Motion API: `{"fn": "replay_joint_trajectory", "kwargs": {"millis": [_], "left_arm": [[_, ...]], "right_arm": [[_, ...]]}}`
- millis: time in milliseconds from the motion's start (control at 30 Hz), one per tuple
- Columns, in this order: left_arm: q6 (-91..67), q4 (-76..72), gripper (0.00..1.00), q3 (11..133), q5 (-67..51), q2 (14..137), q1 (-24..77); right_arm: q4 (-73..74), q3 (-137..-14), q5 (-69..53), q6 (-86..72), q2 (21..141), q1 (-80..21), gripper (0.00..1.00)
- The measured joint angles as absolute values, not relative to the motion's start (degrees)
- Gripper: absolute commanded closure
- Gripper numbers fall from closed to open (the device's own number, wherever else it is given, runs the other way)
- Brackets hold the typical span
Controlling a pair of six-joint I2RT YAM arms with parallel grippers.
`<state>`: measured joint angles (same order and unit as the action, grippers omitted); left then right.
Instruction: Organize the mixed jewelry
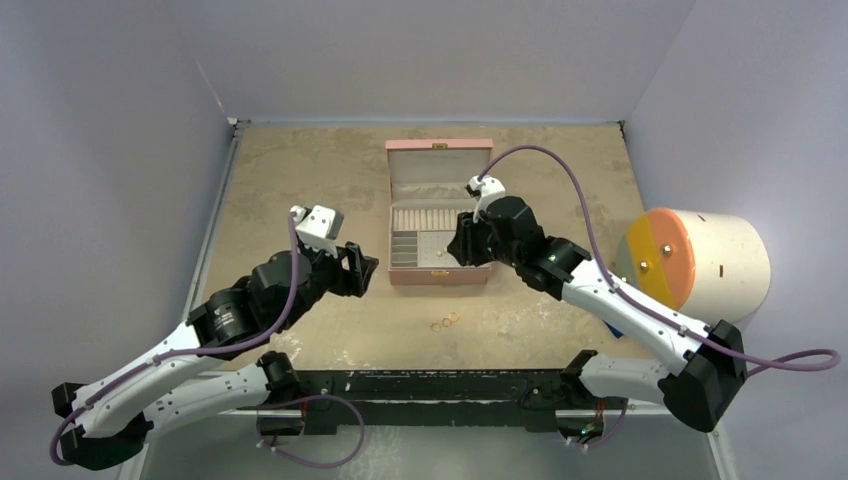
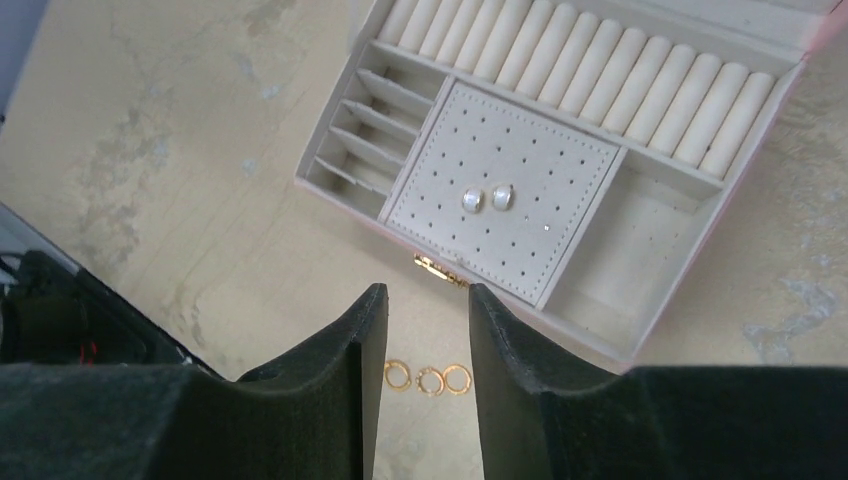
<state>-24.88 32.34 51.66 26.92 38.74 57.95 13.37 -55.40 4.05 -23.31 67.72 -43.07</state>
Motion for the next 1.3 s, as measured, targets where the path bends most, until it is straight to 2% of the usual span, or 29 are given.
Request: {"fn": "replay_joint_trajectory", "kwargs": {"millis": [200,333,533,733,1067,1300], "left_arm": [[-24.9,32.4,0.36,51.7,28.0,39.4,58.0],[-24.9,32.5,0.36,51.6,28.8,39.5,57.9],[-24.9,32.5,0.36,51.7,29.0,40.1,57.9],[-24.9,32.7,0.36,51.7,28.9,40.2,57.9],[-24.9,32.8,0.36,51.7,28.8,38.3,57.9],[-24.9,32.8,0.36,51.7,28.7,36.8,57.9]], "right_arm": [[14.1,-50.8,-0.9,-21.3,65.4,-43.6,0.67],[14.5,-46.6,-0.4,-24.7,64.3,-47.1,0.66],[16.6,-44.9,8.9,-36.6,68.0,-60.2,0.66],[18.0,-45.5,17.1,-48.6,76.9,-67.8,0.64],[17.3,-50.4,22.0,-63.3,87.4,-70.2,0.71],[19.4,-53.6,23.4,-70.1,91.9,-70.2,0.71]]}}
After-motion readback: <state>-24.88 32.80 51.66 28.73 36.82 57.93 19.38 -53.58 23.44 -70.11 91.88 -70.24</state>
